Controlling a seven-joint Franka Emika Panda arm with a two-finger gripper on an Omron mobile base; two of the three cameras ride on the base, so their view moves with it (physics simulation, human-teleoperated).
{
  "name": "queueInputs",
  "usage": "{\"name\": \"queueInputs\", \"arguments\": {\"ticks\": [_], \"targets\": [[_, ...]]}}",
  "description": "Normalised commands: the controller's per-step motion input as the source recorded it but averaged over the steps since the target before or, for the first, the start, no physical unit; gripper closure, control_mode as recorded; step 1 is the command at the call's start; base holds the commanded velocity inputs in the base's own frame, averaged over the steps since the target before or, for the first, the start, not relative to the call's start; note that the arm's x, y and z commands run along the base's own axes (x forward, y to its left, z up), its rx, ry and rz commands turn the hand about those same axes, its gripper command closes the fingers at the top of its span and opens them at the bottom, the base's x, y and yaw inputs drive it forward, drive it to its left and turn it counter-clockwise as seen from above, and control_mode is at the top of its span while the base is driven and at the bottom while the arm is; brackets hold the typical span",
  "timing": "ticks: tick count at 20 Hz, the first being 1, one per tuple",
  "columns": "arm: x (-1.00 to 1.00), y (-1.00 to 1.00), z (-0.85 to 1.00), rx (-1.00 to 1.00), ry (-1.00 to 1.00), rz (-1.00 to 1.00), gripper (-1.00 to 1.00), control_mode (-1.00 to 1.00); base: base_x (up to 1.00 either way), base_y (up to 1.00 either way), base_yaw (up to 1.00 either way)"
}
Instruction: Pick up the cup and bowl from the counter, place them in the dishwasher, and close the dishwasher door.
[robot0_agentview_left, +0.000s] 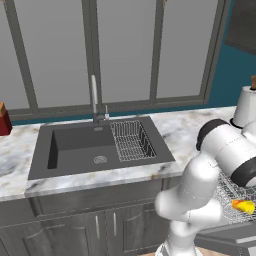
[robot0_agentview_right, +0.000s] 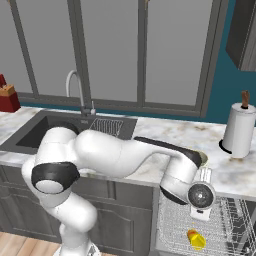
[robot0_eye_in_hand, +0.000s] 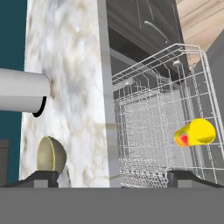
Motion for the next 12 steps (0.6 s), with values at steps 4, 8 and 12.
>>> {"name": "queueInputs", "arguments": {"ticks": [4, 8, 12], "targets": [[0.32, 0.2, 0.16, 0.0, 0.0, 0.0, -1.0, -1.0, 0.0, 0.0, 0.0], [0.33, 0.04, 0.0, 0.0, 0.0, 0.0, -1.0, -1.0, 0.0, 0.0, 0.0], [0.39, 0.0, 0.0, 0.0, 0.0, 0.0, -1.0, -1.0, 0.0, 0.0, 0.0]]}}
